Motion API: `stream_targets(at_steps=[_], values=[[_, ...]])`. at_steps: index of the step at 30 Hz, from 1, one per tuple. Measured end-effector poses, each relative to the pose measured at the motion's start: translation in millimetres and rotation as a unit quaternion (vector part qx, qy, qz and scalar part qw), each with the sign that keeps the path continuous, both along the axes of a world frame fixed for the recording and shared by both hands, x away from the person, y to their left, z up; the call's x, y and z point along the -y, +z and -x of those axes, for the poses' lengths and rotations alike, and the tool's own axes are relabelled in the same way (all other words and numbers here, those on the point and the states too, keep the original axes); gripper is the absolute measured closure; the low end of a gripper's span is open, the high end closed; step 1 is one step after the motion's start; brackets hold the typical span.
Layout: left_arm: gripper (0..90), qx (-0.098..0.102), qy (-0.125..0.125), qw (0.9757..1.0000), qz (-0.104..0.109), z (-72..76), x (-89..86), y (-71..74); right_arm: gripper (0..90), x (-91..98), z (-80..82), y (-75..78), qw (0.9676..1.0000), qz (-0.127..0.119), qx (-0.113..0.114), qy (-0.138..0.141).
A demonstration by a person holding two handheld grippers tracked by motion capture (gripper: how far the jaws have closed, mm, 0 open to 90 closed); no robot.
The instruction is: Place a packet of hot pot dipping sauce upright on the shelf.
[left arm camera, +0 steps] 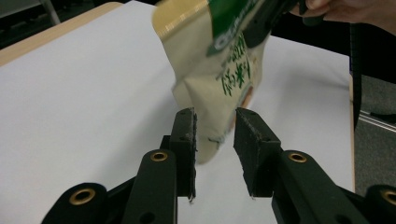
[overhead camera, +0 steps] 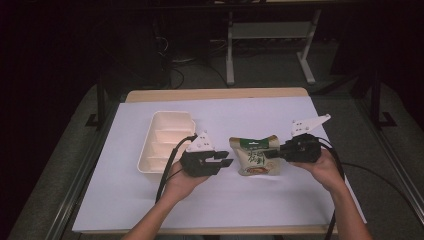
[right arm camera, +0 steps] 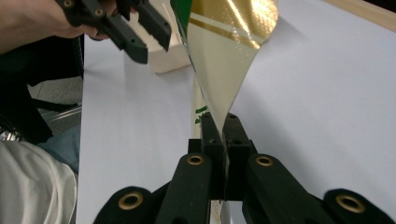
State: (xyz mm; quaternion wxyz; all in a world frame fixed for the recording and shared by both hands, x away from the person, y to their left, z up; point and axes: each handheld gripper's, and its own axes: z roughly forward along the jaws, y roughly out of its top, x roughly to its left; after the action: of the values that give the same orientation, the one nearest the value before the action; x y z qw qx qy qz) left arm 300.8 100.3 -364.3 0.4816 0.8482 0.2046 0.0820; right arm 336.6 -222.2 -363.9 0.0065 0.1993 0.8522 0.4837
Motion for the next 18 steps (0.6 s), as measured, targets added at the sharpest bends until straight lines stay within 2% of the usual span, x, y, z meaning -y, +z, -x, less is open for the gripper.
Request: stream_targets(at_steps=[6,18], values=[[65.3,-0.005,-0.012,0.9999,0.005,5.5,-2.0,-7.7,90.0,1.6,-1.9,5.7,0.9999,-0.001,0.001,-0.014],[57.0,-0.007,-0.04,0.9992,-0.002,19.5,-5.3,-21.1,90.0,-1.0,-6.7,13.8,0.9994,-0.007,-0.004,-0.034]])
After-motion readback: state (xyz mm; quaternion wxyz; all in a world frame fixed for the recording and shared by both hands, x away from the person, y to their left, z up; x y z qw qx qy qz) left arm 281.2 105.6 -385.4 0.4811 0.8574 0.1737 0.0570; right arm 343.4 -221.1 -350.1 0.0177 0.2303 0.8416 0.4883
